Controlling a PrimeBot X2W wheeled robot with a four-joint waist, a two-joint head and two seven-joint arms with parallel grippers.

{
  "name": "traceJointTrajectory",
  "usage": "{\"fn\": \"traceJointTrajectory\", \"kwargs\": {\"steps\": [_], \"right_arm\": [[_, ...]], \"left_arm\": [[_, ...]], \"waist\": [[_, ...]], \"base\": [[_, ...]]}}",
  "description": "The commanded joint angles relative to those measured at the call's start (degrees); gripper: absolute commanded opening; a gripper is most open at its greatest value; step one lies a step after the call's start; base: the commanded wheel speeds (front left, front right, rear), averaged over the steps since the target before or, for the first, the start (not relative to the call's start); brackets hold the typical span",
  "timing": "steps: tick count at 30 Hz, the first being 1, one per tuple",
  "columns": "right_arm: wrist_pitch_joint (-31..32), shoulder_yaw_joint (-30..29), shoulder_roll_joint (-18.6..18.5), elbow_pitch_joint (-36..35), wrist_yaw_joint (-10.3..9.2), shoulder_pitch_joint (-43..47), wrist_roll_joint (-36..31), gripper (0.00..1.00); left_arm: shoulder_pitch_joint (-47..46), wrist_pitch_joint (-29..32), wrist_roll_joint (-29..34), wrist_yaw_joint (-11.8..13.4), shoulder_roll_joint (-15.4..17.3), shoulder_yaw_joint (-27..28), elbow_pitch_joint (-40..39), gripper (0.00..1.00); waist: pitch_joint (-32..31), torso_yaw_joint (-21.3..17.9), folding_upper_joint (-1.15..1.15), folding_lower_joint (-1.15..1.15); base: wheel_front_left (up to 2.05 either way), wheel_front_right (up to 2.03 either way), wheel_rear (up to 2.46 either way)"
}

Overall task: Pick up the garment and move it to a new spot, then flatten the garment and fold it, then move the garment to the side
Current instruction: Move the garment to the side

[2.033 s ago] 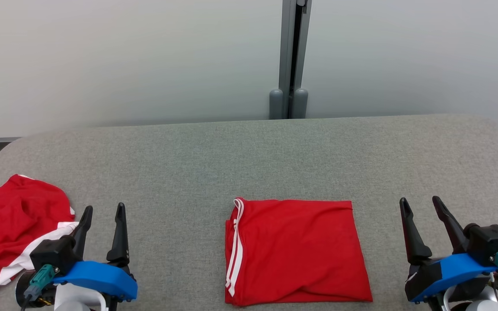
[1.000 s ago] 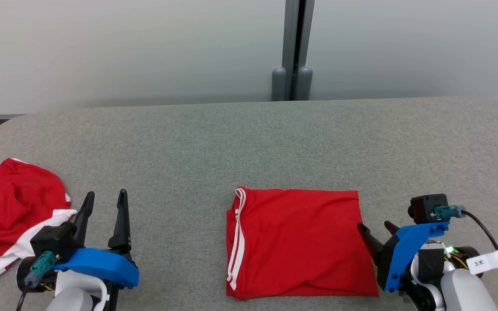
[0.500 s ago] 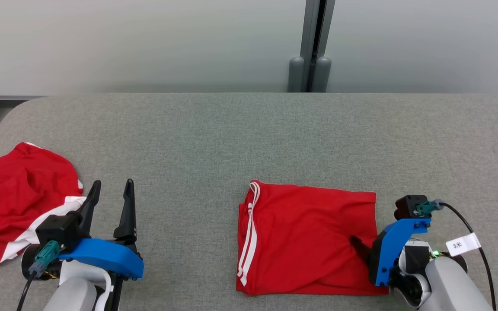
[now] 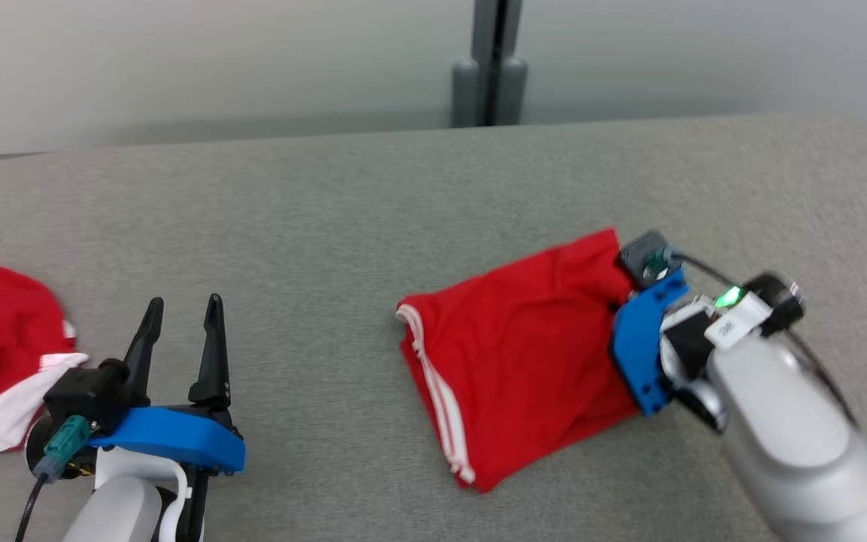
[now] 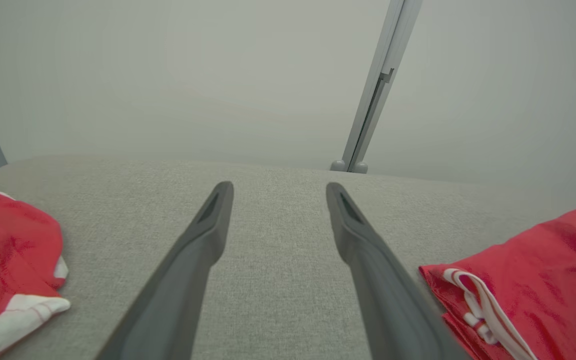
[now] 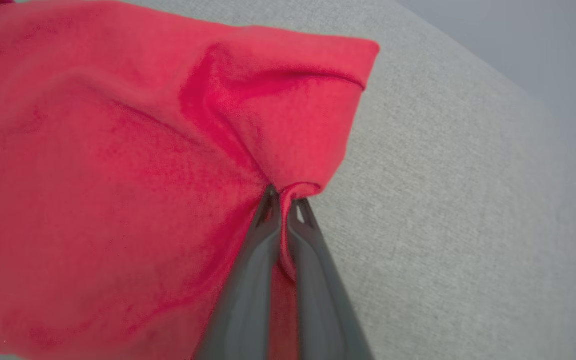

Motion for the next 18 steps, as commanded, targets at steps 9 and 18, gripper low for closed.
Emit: {"fn": "traceJointTrajectory", "kwargs": {"steps": [9, 18], "right_arm": [[3.05, 5.88, -16.12, -7.82, -0.05, -10.70, 5.08, 0.00], [-1.32, 1.26, -28.67, -8.77, -0.05, -13.97, 3.54, 0.00]], "left_arm": [[-2.66, -0.34, 1.85, 0.99, 1.19, 0.97, -5.18, 1.00], [-8.32, 1.17, 3.89, 1.42, 3.51, 0.99, -9.20, 1.00]], "waist": [[7.07, -6.53, 0.00, -0.01], [16.25, -12.30, 0.00, -0.01]], "base": [[0.00, 0.00, 0.00], [0.00, 0.00, 0.00]]}}
